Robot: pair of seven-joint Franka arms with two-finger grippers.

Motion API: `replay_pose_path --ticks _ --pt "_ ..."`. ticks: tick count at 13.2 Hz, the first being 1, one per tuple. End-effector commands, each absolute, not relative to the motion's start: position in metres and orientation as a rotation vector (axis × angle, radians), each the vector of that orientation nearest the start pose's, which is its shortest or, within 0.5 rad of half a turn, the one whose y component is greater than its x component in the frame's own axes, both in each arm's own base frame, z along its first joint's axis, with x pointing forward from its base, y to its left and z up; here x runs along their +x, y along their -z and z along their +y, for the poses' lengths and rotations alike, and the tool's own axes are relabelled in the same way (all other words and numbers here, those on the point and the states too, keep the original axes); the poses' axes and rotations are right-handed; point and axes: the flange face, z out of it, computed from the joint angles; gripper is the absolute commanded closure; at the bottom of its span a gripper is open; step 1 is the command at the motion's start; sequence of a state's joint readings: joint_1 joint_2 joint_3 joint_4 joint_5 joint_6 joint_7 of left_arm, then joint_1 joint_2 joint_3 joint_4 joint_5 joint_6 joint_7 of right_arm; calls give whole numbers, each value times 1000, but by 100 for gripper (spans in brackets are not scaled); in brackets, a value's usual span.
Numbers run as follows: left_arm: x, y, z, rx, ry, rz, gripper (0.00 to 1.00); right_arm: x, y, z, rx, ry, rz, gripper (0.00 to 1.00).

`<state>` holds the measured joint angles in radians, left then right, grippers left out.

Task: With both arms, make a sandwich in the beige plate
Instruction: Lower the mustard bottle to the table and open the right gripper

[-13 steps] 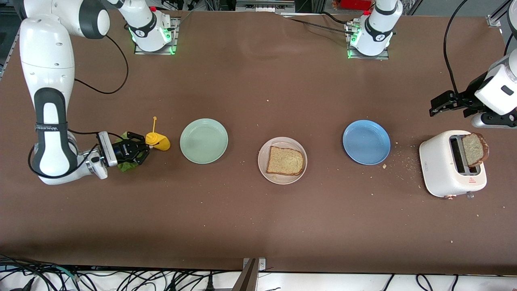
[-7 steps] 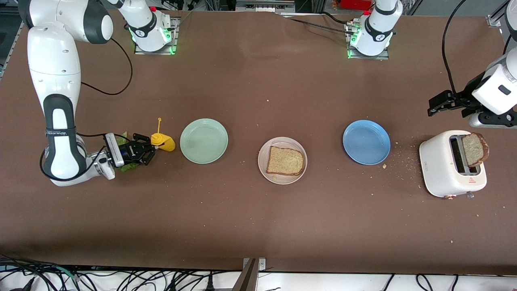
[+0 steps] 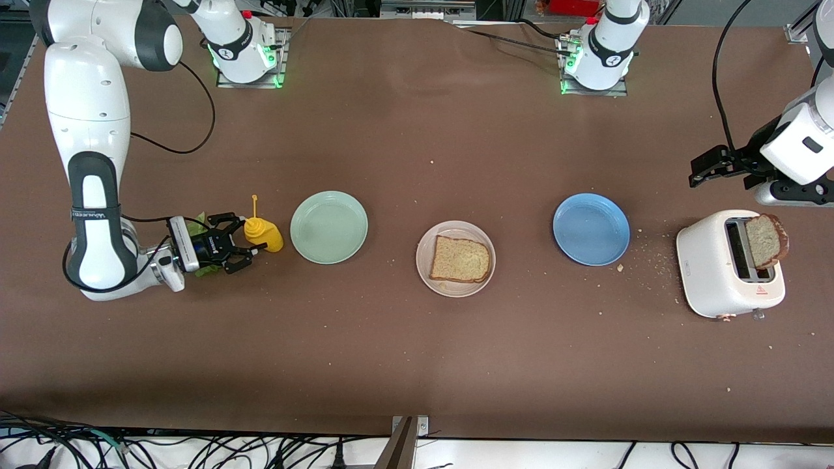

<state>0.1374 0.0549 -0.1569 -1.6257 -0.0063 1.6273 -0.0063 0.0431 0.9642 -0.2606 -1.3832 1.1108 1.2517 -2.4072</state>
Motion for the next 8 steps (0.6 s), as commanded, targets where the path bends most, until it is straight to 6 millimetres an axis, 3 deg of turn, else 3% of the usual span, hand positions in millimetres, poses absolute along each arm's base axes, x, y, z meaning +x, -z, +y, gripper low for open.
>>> replay_pose_path --ticks 1,3,6,8 --pt "574 -579 -11 -3160 -77 25 0 655 -179 1 -1166 646 -1518 0" --pt "574 -579 -11 -3160 -77 25 0 664 -221 -8 -1254 547 -1566 0" --pt "574 -580 -11 -3160 -74 25 0 672 -309 -32 -1553 326 -1672 0" --pt "574 -580 -11 -3160 -74 25 0 672 -349 -38 -1776 150 -1738 0"
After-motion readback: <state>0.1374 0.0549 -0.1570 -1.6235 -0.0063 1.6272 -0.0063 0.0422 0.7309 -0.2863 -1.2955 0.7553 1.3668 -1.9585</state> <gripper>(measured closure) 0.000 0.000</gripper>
